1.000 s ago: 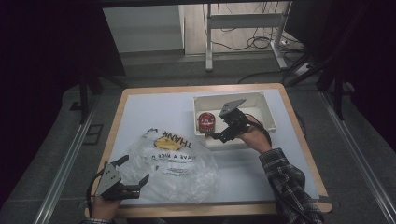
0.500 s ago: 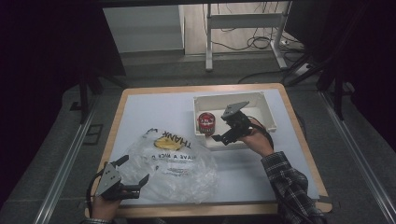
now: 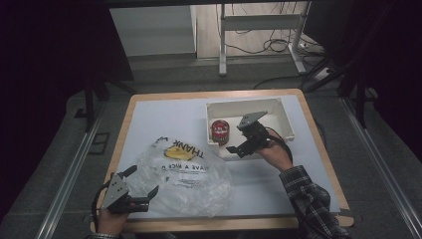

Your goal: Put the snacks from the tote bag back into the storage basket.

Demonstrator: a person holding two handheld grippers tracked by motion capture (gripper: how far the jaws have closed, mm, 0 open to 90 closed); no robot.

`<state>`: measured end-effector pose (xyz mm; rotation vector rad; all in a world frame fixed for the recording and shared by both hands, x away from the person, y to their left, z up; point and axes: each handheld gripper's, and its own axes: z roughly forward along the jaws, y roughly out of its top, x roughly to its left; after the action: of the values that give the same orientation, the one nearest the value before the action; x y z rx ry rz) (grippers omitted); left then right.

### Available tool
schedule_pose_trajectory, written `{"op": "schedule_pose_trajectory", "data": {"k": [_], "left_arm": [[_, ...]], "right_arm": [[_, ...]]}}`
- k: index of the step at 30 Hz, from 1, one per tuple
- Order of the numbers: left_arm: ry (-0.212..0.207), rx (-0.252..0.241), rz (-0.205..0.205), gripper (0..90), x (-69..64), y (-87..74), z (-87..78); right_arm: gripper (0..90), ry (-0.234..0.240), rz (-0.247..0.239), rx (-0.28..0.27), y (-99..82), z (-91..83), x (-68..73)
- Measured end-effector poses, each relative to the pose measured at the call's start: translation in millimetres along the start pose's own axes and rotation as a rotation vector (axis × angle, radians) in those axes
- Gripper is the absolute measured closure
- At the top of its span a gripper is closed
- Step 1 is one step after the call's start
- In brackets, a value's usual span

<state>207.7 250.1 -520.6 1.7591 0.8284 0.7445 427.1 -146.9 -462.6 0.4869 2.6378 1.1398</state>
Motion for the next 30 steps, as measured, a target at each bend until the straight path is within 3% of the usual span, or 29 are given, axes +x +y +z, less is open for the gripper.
{"op": "schedule_pose_trajectory", "data": {"k": [10,30], "left_arm": [[0.0,-0.002,-0.002,2.4,0.0,0.1,-0.2],[-0.002,-0.003,-0.002,2.4,-0.3,0.2,-0.3]], "right_arm": [[3.9,-0.003,0.035,-0.023,-7.6,-6.9,5.1],[3.7,-0.024,0.049,-0.048,-18.0,-17.3,18.0]]}}
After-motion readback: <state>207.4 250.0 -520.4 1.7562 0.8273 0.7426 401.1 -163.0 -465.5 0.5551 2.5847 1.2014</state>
